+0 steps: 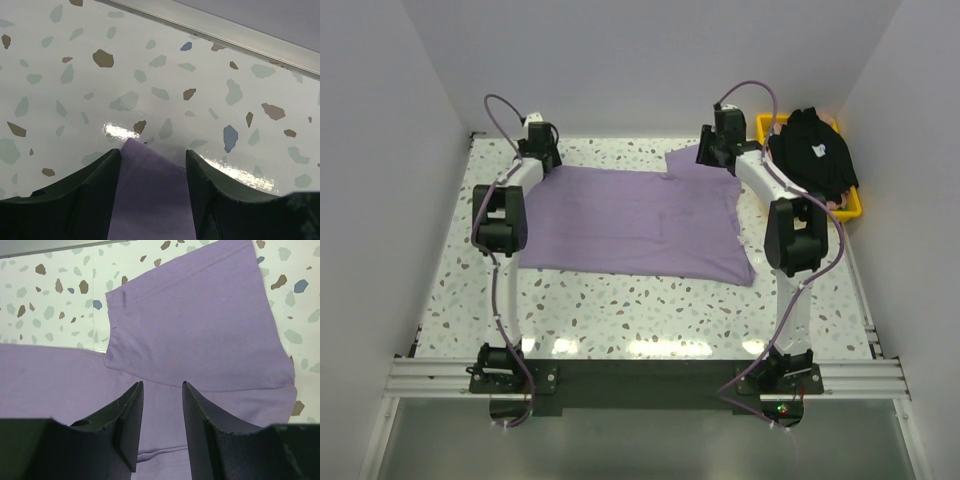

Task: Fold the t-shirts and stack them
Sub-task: Fold the tshirt

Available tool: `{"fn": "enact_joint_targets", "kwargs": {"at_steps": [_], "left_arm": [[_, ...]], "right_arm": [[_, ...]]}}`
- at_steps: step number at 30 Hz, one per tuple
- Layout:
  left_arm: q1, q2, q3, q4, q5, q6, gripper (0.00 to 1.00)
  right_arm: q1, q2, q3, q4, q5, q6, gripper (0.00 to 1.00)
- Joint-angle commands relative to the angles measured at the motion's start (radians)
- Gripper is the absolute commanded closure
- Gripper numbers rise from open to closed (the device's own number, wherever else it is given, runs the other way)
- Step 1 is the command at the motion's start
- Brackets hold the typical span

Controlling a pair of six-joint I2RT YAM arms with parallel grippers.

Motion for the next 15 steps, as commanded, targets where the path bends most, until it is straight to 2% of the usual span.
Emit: {"fn": "enact_joint_targets", "kwargs": {"at_steps": [1, 7, 15], "left_arm": [[0.016, 0.022, 0.047, 0.052, -0.026, 0.014, 0.41], [0.017, 0.027, 0.044, 0.049, -0.034, 0.014, 0.47], [0.019, 0.011, 0.034, 0.042, -0.048, 0.017, 0.75]], "right_arm": [[-0.007, 0.008, 0.008, 0.035, -0.014, -0.017, 0.59], [-0.008, 0.019, 0.010, 0.034, -0.017, -0.021, 0.59], [-0.043, 0.051, 0.051, 0.022, -0.013, -0.012, 0.59]]}}
